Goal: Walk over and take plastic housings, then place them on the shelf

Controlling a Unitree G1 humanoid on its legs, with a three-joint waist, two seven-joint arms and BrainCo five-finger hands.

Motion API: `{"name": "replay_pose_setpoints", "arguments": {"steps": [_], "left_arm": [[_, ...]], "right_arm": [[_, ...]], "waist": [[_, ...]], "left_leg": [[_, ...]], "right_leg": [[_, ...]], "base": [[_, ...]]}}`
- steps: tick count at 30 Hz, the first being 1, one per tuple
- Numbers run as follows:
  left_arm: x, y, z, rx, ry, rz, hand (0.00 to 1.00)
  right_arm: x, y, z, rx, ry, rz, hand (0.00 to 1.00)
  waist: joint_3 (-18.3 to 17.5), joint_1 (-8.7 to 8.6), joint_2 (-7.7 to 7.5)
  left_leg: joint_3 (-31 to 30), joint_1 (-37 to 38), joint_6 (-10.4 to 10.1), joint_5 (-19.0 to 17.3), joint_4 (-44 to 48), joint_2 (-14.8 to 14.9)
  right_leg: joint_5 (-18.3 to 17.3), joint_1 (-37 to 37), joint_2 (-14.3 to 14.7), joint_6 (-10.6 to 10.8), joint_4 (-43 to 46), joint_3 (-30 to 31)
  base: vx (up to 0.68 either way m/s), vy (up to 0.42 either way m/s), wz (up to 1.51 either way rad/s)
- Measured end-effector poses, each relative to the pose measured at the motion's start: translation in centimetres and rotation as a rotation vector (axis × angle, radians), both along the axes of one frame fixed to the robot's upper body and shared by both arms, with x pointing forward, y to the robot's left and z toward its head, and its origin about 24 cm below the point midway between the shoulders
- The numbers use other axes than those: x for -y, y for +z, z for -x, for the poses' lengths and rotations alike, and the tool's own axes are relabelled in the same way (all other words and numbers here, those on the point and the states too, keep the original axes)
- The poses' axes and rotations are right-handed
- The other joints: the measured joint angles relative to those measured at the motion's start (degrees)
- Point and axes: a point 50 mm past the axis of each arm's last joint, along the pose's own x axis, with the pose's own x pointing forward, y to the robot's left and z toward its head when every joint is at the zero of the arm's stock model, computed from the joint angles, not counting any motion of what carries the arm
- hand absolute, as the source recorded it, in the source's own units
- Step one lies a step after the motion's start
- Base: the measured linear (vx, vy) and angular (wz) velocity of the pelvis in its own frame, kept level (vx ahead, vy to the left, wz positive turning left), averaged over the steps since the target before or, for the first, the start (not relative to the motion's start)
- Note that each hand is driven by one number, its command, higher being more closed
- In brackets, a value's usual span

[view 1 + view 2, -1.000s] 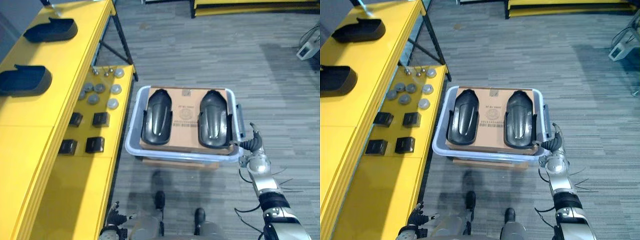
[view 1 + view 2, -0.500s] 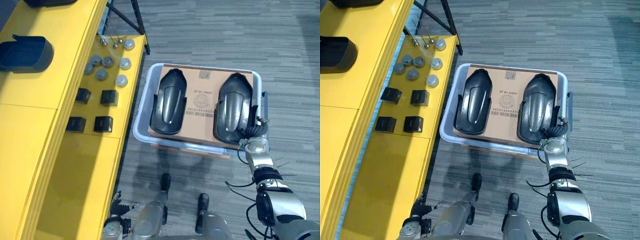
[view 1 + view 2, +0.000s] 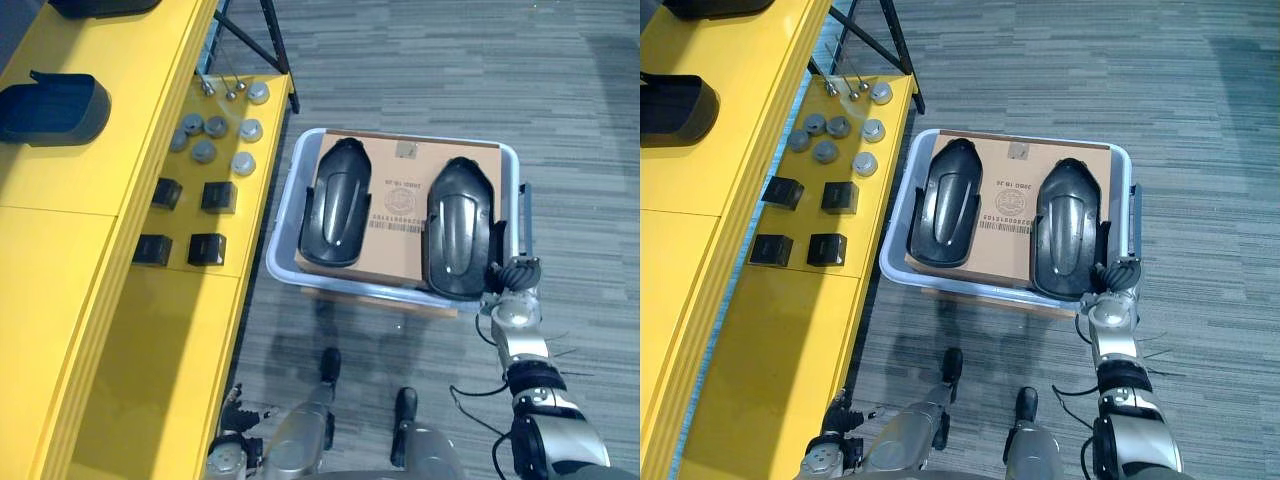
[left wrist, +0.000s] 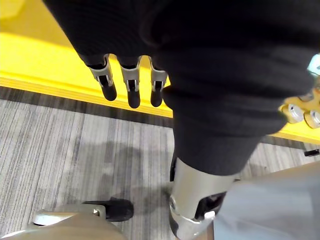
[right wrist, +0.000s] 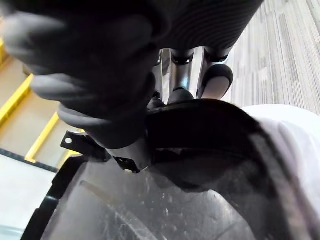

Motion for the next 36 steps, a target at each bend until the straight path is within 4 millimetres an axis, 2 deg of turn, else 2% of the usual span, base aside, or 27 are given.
{"name": "replay_pose_setpoints", "arguments": {"steps": [3,7,10,13,17,19,20,26,32,36], "left_arm": [[0.1,0.6,-0.5,0.033,-0.010,0.009,0.00],[0.3,3.2,-2.8,0.188,-0.023,0.010,0.00],[0.5,4.9,-3.5,0.277,-0.024,0.022,0.00],[1.7,7.8,-5.1,0.431,-0.059,0.053,0.00],[3.0,10.9,-6.5,0.583,-0.090,0.089,0.00],[4.0,12.9,-7.2,0.681,-0.128,0.111,0.00],[4.3,13.4,-7.4,0.704,-0.138,0.117,0.00],[7.1,16.3,-8.7,0.838,-0.207,0.192,0.00],[9.5,17.1,-9.0,0.857,-0.270,0.261,0.00],[10.4,17.6,-9.2,0.874,-0.299,0.282,0.00]], "right_arm": [[0.1,0.5,1.0,0.040,-0.009,0.011,1.00],[0.4,1.9,2.5,0.116,-0.052,0.066,1.00],[-0.4,3.3,2.8,0.167,-0.041,0.137,1.00],[-1.4,5.0,3.0,0.230,-0.034,0.217,1.00],[-3.1,6.5,3.0,0.300,0.002,0.252,1.00],[-4.7,7.4,2.9,0.342,0.058,0.281,1.00],[-5.2,7.6,2.9,0.353,0.075,0.282,1.00],[-11.2,9.4,2.8,0.482,0.304,0.279,1.00],[-15.8,10.2,3.3,0.567,0.506,0.273,1.00],[-18.0,10.7,3.8,0.610,0.604,0.256,1.00]], "waist": [[-1.2,-0.93,-0.51],[-3.3,-1.35,-1.44],[-4.7,-1.62,-1.90],[-6.5,-2.33,-2.08],[-7.1,-2.55,-2.10],[-8.0,-2.59,-2.13],[-8.2,-2.58,-2.12],[-9.0,-2.61,-2.67],[-11.8,-2.53,-4.47],[-12.9,-2.53,-4.69]], "left_leg": [[0.0,0.1,0.0,0.0,0.0,-0.1],[0.4,0.4,0.2,-0.1,0.0,0.0],[1.4,1.5,0.4,-0.8,0.0,0.3],[1.8,2.0,0.4,-0.9,0.0,0.6],[2.3,2.6,0.4,-0.9,0.0,0.8],[2.3,2.7,0.4,-0.9,0.0,0.9],[2.3,2.8,0.4,-0.9,0.0,0.9],[2.4,4.2,0.3,-0.9,-0.1,0.9],[2.9,4.2,0.4,-0.9,-0.2,1.1],[3.4,4.3,0.4,-0.9,-0.2,1.1]], "right_leg": [[0.0,0.1,-0.2,0.2,0.0,0.0],[0.1,0.1,-0.2,0.2,0.0,0.5],[0.1,0.8,-0.1,0.2,-0.1,1.6],[0.1,1.1,0.2,0.2,-0.4,1.8],[0.1,1.2,0.4,0.2,-0.4,2.4],[0.2,1.3,0.5,0.1,-0.4,2.5],[0.2,1.3,0.5,0.0,-0.4,2.5],[0.3,2.6,0.7,-0.1,-0.7,2.8],[1.3,3.1,0.8,-0.1,-2.1,3.2],[1.6,3.1,0.7,0.0,-2.3,3.6]], "base": [[-0.01,-0.002,0.00],[-0.01,-0.004,-0.06],[0.00,-0.013,-0.19],[0.00,-0.013,-0.05],[-0.02,-0.016,-0.08],[0.00,-0.006,-0.02],[0.00,0.000,0.00],[-0.03,-0.001,-0.02],[-0.02,0.000,-0.04],[-0.02,0.002,-0.05]]}}
